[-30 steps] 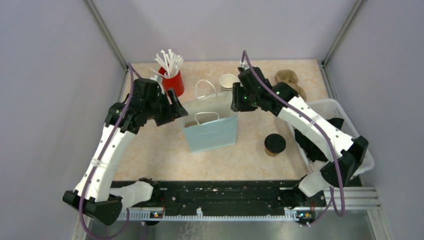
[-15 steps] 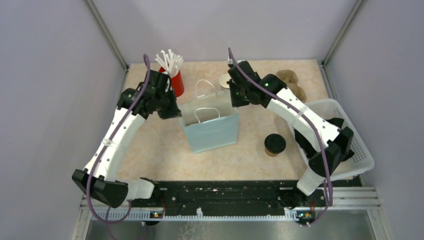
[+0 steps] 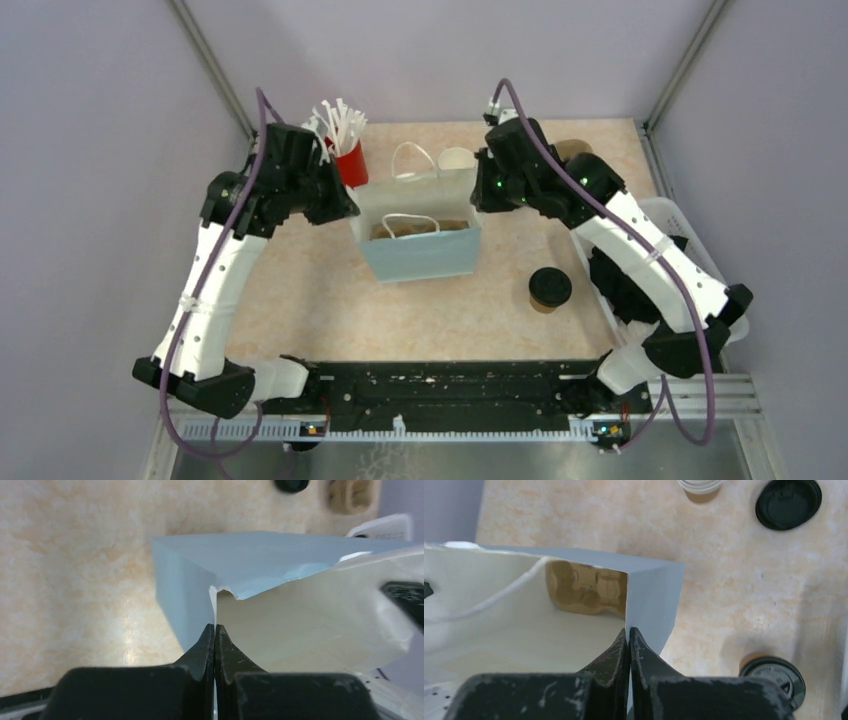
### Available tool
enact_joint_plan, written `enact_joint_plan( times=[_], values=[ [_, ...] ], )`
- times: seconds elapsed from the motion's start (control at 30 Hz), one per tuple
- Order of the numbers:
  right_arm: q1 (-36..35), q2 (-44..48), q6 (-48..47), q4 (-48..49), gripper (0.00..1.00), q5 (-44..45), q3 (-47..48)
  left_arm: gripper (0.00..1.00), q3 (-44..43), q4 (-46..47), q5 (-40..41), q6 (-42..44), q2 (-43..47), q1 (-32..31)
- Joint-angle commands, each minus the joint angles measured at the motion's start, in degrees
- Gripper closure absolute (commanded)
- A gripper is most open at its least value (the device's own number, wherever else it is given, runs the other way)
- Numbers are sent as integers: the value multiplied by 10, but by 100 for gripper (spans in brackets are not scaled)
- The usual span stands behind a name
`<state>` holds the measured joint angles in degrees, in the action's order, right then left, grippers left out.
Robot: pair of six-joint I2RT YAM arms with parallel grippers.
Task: Pack the takeout coffee
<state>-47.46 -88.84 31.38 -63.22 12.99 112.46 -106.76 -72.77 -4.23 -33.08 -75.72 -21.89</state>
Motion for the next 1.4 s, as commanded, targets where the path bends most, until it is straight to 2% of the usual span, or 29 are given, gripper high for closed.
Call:
enact_joint_plan(
  times=[0.0,0.07,0.13,0.27,0.43,0.5,0.63,0.7,0.77,0.83,0.9,0.93,1.0,1.13,1.37],
  values=[
    [-2,62,18,93,100,22,-178,100,162,66,-20,-1,32,-1],
    [0,60,18,106,100,19,-209,100,196,84,-28,-1,34,-1],
    [-1,47,16,87,98,9,-195,100,195,93,-31,0,33,-1],
    [-1,53,12,73,84,-5,-169,97,172,93,-25,8,30,-1],
    [0,48,6,28,61,-17,-107,82,182,88,-24,15,41,-2],
    [-1,48,-4,-1,51,-10,-76,76,184,81,-16,20,45,-1],
    [3,52,-59,-78,34,25,-1,74,180,73,-16,29,46,-1],
    [13,68,-84,-119,27,60,7,72,178,72,-18,31,47,-1],
    [47,107,-107,-133,21,72,-46,70,177,69,-15,33,47,-1],
    [106,151,-114,-131,18,51,-143,70,173,61,-7,38,45,-1],
    [180,190,-120,-123,13,-1,-217,70,169,56,-7,43,42,-2],
    [220,206,-123,-114,3,-41,-249,70,168,56,-9,45,42,-2],
    [277,208,-130,-114,1,-114,-306,70,167,55,-10,49,43,-1],
    [285,199,-123,-88,1,-142,-368,70,169,52,-10,51,41,-1],
    [280,174,-132,-15,1,-117,-453,70,183,58,-21,50,44,-1]
  ],
)
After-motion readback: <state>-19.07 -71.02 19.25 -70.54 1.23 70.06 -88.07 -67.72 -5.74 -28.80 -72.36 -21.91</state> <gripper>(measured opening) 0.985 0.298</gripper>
